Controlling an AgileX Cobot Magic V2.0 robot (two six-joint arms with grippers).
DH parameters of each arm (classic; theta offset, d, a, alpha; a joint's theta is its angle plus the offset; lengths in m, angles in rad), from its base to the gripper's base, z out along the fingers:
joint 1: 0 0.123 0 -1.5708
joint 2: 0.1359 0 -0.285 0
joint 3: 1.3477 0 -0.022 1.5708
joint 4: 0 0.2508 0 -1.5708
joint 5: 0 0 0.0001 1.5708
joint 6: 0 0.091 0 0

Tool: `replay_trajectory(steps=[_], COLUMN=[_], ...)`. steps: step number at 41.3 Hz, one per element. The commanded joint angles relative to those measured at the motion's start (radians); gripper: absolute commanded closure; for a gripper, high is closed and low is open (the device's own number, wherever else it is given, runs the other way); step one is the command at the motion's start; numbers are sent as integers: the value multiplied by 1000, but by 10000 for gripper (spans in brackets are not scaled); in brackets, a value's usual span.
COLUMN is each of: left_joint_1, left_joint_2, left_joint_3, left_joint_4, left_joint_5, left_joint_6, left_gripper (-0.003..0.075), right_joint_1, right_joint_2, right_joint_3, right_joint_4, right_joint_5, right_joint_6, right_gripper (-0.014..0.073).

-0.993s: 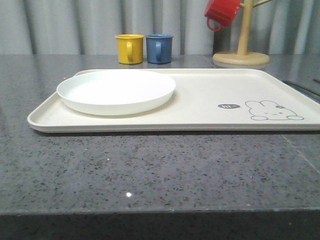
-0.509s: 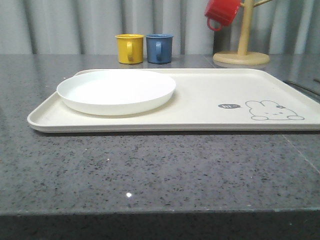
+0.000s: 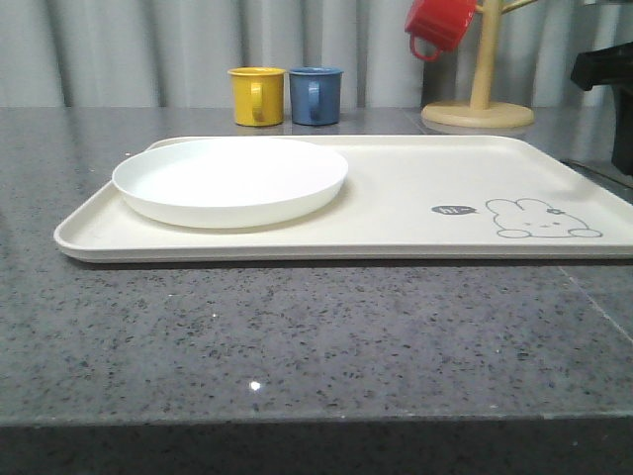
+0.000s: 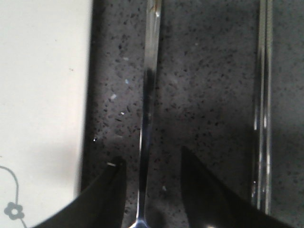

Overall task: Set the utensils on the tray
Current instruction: 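Grasp the fork with the right gripper and carry it over the tray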

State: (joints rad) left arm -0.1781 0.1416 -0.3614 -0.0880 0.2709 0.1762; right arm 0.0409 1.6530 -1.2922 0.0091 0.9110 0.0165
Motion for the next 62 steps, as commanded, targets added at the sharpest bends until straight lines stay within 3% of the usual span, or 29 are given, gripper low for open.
replay_trajectory(steps=[1, 12, 31, 39, 47, 62], left_joint_1=[1, 1, 1, 1, 1, 1], left_joint_2=[12, 12, 12, 12, 12, 12], left_joint_3=[-25, -25, -25, -25, -25, -25], left_joint_4=[-4, -4, -4, -4, -4, -4], left_joint_5=[-84, -84, -84, -84, -84, -84], left_joint_6=[-8, -8, -8, -8, -8, -8], left_gripper=[739, 739, 739, 739, 739, 739], right_joint_1=[1, 1, 1, 1, 21, 283], right_joint_2=[-16, 7, 2, -76, -121, -55], right_joint_3=[-37, -37, -37, -50, -146, -234], right_joint_4=[0, 0, 0, -69, -89, -98], right_joint_5=[-28, -30, -26, -10, 122, 151], right_joint_6=[-9, -10, -10, 22, 118, 274], right_gripper=[288, 312, 689, 694, 694, 694])
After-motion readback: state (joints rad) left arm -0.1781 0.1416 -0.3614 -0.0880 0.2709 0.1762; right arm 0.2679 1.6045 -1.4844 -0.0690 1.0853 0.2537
